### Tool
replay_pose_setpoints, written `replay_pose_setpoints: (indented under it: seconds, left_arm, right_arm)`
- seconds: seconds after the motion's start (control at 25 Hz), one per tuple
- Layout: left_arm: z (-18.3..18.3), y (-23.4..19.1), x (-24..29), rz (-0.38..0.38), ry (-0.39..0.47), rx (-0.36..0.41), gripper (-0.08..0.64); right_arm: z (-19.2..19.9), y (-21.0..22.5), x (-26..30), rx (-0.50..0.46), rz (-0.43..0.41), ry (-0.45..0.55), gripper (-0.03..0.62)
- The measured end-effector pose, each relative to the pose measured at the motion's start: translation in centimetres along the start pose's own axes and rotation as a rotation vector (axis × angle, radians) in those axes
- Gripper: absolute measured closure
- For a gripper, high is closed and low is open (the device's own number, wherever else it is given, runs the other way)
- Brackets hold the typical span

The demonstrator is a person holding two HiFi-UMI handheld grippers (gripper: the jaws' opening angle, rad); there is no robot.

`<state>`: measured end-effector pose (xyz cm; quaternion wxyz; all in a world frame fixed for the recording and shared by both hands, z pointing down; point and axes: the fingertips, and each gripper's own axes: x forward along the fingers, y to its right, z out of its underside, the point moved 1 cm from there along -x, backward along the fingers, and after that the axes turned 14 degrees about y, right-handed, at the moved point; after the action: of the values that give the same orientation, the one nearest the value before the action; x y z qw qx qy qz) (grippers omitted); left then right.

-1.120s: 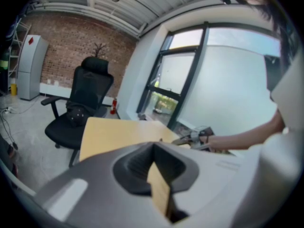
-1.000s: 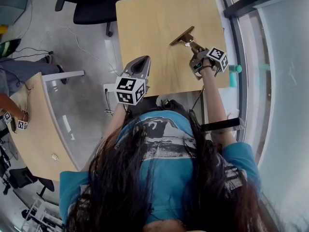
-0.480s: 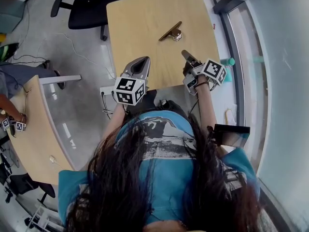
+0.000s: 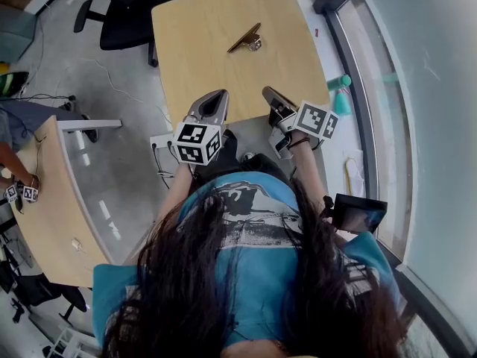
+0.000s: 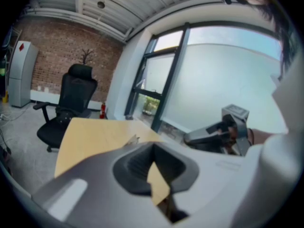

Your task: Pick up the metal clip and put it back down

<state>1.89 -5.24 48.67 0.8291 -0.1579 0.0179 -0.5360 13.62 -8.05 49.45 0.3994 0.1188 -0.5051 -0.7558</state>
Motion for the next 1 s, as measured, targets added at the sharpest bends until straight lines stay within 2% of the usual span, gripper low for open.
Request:
replay_pose_setpoints:
  seconds: [0.28,0.52,0.72,1.0]
  left_arm:
    - [2.9,5.9,-3.5,-0.016,-0.005,-0.004,0.557]
    - [5.4,9.6,-6.6,-0.040,-0.038,0.010,0.557]
    - [5.5,10.9,-9.6,-0.073,-0.048,0.028,0.557]
    - [6.9,10.4,-13.3,-0.130,-0.084,0.016,0.557]
  right_arm:
    - [2.8,0.5,-6.4,-0.065,-0.023,-0.065,0.571]
    - [4.8,1.9,-10.9,-0.069,-0.020,-0.087,0.571]
    - [7.2,1.7,-12.7,-0.040,-0.035,-0.119,0.572]
    - [11.0,0.5,-12.9,-0.023,-0.058,-0.185,0.571]
